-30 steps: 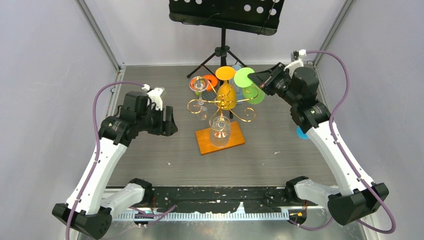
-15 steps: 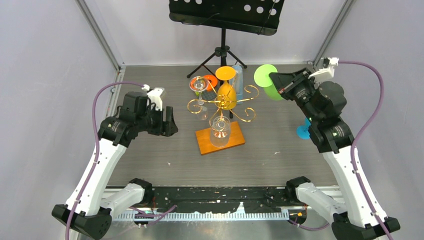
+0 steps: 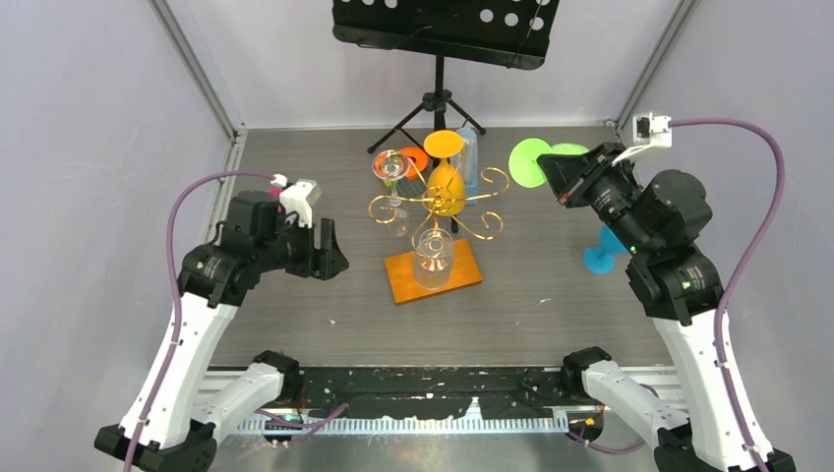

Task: Take the wine glass off the wine glass rack
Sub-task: Place the wine glass at the center of the board.

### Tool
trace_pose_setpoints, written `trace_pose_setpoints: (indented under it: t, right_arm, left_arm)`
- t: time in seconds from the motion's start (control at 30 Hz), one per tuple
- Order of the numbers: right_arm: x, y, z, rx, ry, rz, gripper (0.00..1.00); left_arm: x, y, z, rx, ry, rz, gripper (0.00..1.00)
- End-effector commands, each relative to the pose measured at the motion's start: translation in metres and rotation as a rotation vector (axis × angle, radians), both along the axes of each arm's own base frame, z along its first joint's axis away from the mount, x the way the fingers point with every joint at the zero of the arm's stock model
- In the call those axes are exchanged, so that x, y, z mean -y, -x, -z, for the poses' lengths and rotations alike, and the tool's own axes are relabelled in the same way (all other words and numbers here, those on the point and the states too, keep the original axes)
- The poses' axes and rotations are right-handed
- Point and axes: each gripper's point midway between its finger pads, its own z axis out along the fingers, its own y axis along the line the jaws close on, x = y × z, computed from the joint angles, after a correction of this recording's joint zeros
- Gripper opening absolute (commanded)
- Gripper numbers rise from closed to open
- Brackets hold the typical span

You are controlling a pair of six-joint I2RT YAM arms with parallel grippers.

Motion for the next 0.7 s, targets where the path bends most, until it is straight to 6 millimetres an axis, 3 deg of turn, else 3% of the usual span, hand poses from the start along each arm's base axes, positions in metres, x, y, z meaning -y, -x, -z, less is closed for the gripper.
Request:
trace_pose_setpoints:
  t: [0.0, 0.13, 0.33, 0.67]
  right_arm:
    - [-0.006, 0.021, -0.04, 0.172, 0.149, -0.083, 0.06]
    - [-0.017, 0.033, -0.059, 0.244, 0.199, -0.141, 0.06]
    - [-0.044, 0.041, -0.066, 0.306, 0.297, -0.218, 0.06]
    - [-0.09, 0.074, -0.074, 0.46, 0.399, -0.391, 0.06]
  left_arm:
    - [0.008, 0.014, -0.026, 0.043, 0.069, 0.042, 0.68]
    - [0.01, 0.023, -0.042, 0.06, 0.109, 0.05, 0.69]
    - [0.022, 0.037, -0.074, 0.087, 0.219, 0.096, 0.7]
    - [0.037, 0.062, -0.125, 0.122, 0.382, 0.171, 0.73]
